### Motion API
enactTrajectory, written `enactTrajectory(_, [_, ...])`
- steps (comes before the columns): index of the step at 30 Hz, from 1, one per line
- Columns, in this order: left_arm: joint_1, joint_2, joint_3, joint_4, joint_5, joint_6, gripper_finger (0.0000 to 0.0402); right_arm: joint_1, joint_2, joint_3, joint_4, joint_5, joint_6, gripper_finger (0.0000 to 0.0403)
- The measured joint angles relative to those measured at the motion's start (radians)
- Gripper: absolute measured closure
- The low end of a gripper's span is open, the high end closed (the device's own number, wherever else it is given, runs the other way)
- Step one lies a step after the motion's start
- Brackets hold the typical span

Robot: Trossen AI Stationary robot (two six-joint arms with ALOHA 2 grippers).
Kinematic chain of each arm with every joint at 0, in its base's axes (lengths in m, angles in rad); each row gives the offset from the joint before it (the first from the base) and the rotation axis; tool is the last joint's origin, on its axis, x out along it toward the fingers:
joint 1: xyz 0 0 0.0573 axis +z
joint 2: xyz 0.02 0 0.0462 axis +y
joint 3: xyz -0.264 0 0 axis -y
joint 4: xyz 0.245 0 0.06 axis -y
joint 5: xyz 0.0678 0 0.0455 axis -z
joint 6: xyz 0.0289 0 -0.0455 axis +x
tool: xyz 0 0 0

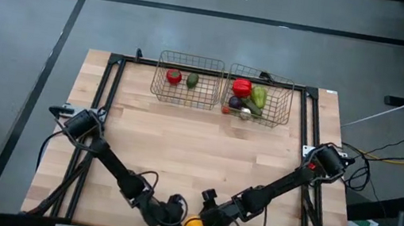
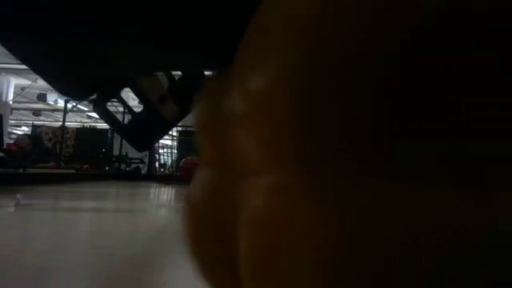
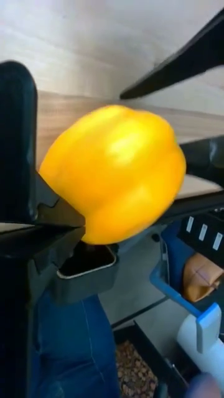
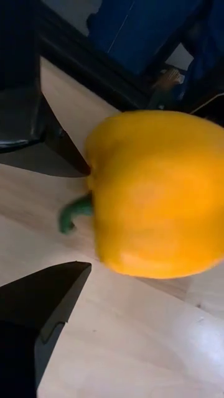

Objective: Sort produce into baskets
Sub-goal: Put the yellow bell pepper into the right gold wire basket

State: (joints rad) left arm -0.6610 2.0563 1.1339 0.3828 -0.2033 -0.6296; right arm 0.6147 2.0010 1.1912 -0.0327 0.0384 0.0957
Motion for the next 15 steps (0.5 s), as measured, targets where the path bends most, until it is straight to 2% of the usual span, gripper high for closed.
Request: enactTrajectory(15, [0.018,0.001,0.000,-0.007,-0.001,0.010,0.0393,0.001,0.000,0.000,0.006,-0.036,0.184,0.0169])
